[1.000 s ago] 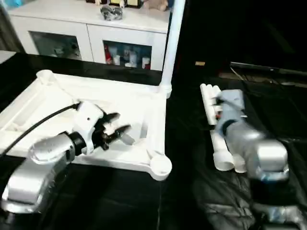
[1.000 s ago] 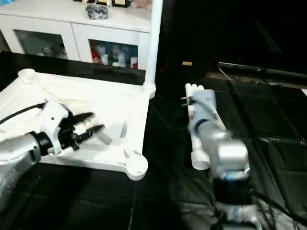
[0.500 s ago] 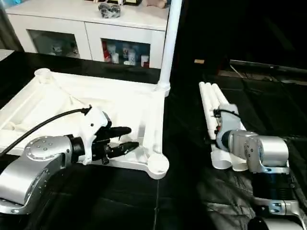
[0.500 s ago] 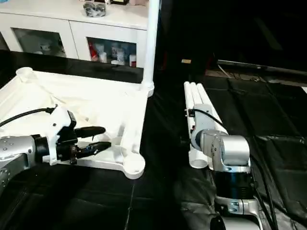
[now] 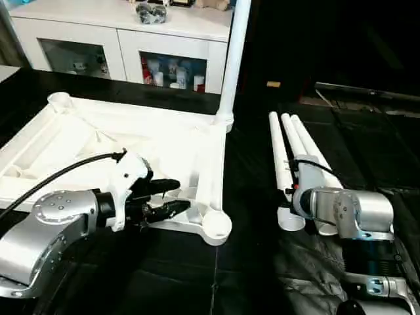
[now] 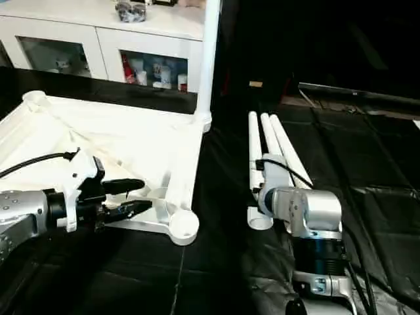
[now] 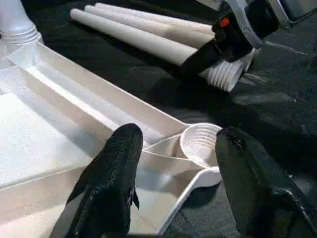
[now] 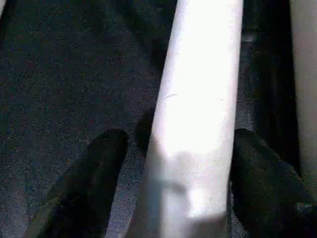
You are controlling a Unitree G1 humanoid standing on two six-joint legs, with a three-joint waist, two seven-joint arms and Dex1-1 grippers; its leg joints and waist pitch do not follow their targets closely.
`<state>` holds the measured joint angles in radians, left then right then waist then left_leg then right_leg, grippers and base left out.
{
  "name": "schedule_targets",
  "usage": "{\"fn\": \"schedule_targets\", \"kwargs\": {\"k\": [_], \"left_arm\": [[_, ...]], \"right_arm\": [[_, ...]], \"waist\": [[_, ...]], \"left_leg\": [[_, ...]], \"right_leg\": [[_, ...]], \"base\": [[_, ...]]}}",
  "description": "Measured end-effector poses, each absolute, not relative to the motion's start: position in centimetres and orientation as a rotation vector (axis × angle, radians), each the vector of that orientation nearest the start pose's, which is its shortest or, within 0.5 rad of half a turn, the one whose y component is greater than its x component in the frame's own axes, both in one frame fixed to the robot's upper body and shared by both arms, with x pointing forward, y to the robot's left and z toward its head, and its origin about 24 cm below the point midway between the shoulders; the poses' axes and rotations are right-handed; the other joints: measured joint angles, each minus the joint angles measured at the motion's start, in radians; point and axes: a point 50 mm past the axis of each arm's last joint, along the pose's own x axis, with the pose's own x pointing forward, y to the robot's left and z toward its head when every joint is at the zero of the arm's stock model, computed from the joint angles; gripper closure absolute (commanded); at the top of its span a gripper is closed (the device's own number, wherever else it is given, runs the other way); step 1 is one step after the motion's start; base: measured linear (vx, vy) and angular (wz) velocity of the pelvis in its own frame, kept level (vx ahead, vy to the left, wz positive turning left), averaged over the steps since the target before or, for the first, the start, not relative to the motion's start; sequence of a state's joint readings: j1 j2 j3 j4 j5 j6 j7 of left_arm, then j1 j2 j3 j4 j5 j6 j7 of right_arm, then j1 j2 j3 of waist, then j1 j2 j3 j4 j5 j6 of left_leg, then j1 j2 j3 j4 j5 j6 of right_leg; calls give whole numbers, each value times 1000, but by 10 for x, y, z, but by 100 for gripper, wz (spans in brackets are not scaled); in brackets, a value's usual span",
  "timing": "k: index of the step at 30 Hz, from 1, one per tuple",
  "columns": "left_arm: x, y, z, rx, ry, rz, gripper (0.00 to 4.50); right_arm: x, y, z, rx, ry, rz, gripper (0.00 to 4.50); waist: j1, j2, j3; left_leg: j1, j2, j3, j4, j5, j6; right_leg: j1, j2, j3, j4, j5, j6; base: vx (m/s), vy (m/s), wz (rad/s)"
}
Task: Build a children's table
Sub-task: Pick table leg
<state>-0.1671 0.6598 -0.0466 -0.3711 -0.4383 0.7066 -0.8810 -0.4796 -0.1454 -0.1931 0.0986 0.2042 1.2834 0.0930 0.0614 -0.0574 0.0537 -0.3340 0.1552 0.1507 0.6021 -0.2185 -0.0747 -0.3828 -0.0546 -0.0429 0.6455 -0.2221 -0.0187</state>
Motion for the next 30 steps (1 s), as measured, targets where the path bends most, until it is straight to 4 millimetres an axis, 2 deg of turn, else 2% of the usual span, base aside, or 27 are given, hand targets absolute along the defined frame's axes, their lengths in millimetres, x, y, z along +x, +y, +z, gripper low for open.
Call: {"fn": "schedule_targets", "kwargs": {"k": [2, 7, 8, 11, 18, 23, 25, 27, 30], "left_arm": [[241, 176, 117, 173, 367, -1038, 176], [240, 176, 117, 171, 371, -1037, 176], [240, 176, 116, 171, 372, -1036, 176], [239, 176, 116, 171, 372, -1037, 176], [239, 177, 116, 177, 378, -1034, 176], [241, 177, 118, 171, 361, -1019, 176], [244, 175, 119, 162, 337, -1011, 176], [253, 171, 123, 143, 295, -993, 176], [263, 162, 131, 128, 229, -972, 176]], "right_arm": [[299, -171, 51, 170, 886, 105, 172], [299, -171, 50, 164, 872, 108, 204], [299, -171, 50, 165, 870, 106, 226], [300, -170, 49, 176, 865, 105, 244], [302, -173, 49, 186, 853, 88, 257], [306, -177, 52, 219, 789, 46, 257], [312, -180, 59, 241, 701, 27, 257], [320, -183, 73, 316, 533, 21, 257], [329, -182, 110, 413, 229, 83, 257]], "waist": [[0, -1, -1], [0, -6, -2], [0, -6, -2], [0, -8, -3], [1, -8, -3], [2, -4, 0], [2, -1, 2], [4, 1, 4], [4, 3, 4]], "left_leg": [[0, 0, 0, 0, 0, 0], [0, 0, 0, 0, 0, 0], [0, 0, 0, 0, 0, 0], [1, 0, 0, 0, 0, 0], [1, 0, 0, 0, 0, 0], [1, 0, 0, 0, 0, 0], [0, 0, 1, 0, 0, 0], [-3, 1, 1, -1, 0, 0], [-13, 1, 2, -1, 1, 1]], "right_leg": [[0, 0, 0, 0, 0, 0], [0, 0, 0, 0, -1, 1], [0, 0, 0, 0, -1, 1], [0, 0, 0, 0, -1, 2], [0, 0, 0, 0, -2, 3], [-2, 0, 0, 0, -1, 2], [-3, 0, 0, 0, 0, 0], [-5, 0, 0, 0, 0, 0], [-10, 0, -1, 0, 1, -1]], "base": [[0, 0, 0], [0, 0, 0], [0, 0, 0], [0, 0, 0], [0, 0, 0], [0, 0, 0], [0, 0, 0], [0, 0, 0], [0, 0, 0]]}}
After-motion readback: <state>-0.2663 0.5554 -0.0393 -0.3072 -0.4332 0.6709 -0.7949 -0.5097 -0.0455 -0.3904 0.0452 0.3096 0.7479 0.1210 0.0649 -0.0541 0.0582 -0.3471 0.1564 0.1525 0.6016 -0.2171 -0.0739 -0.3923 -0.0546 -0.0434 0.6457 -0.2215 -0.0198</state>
